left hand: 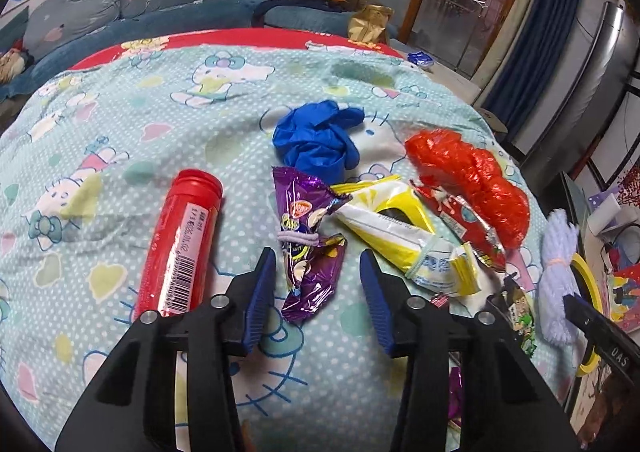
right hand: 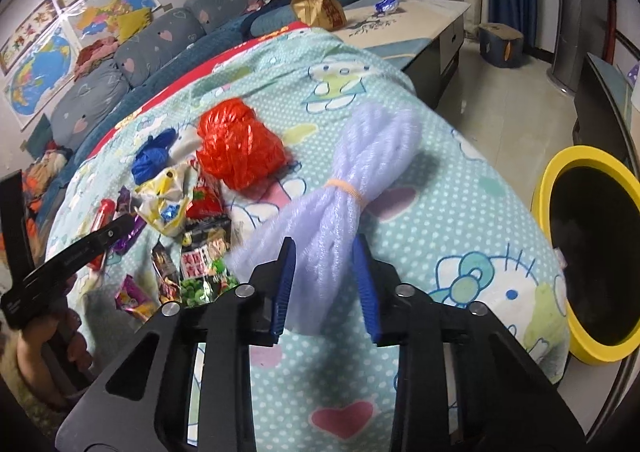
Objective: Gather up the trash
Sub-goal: 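Grasp the purple snack wrapper with the left gripper while the right grasps the lavender foam net, then carry the purple wrapper and lavender foam net over the yellow bin with both grippers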
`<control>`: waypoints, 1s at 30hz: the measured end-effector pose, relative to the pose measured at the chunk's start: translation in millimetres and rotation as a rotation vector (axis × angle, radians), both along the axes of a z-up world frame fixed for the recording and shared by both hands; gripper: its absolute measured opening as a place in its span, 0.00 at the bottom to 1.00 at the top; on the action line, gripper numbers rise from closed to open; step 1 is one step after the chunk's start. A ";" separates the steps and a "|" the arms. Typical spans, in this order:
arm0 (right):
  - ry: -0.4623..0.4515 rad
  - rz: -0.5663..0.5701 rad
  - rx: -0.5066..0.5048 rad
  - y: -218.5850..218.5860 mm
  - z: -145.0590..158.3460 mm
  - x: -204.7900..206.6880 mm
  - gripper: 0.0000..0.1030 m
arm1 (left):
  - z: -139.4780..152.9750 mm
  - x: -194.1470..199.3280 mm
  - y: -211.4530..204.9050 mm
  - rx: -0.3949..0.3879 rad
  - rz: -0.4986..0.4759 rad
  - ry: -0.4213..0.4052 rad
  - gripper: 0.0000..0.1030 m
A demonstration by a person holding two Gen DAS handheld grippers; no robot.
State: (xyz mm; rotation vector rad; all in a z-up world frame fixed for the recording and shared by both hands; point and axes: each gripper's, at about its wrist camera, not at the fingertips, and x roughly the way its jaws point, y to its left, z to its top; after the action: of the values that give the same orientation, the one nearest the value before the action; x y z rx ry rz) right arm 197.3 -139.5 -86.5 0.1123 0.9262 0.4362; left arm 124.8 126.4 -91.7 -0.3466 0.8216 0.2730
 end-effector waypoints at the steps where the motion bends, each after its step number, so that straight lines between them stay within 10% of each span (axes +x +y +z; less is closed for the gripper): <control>1: 0.010 0.003 -0.001 0.1 -2.8 0.1 0.19 | -2.3 1.0 0.2 -0.008 0.000 0.004 0.36; 30: -0.125 0.099 0.036 -10.8 35.3 -33.3 0.08 | 43.9 -28.6 -5.4 0.016 -0.063 -0.152 0.23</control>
State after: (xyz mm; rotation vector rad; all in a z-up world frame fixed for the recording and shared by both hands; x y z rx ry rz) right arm 164.0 -150.2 -51.1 0.0712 0.8037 0.5455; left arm 96.2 120.9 -47.7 -0.3213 0.6794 0.1919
